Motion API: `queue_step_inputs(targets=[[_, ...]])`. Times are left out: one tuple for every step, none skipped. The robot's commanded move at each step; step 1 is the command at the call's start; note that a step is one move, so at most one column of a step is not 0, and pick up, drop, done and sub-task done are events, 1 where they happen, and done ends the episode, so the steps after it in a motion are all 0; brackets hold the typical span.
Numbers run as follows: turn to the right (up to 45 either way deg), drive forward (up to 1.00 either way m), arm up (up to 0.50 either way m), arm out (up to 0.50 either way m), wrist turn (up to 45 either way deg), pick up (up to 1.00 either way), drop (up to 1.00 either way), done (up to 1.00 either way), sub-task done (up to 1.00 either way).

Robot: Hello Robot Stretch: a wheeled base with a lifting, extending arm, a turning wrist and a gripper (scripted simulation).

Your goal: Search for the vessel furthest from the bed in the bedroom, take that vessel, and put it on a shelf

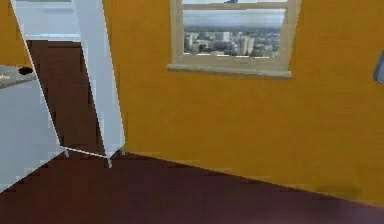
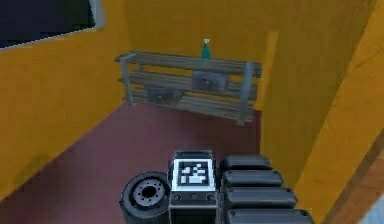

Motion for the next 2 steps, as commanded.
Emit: queue_step_inputs(targets=[[45.0, 0.00, 0.00, 0.00, 0.0, 0.00, 0.00, 0.00, 0.00], [12.0, 0.00, 0.00, 0.00, 0.0, 0.00, 0.00, 0.00, 0.00]])
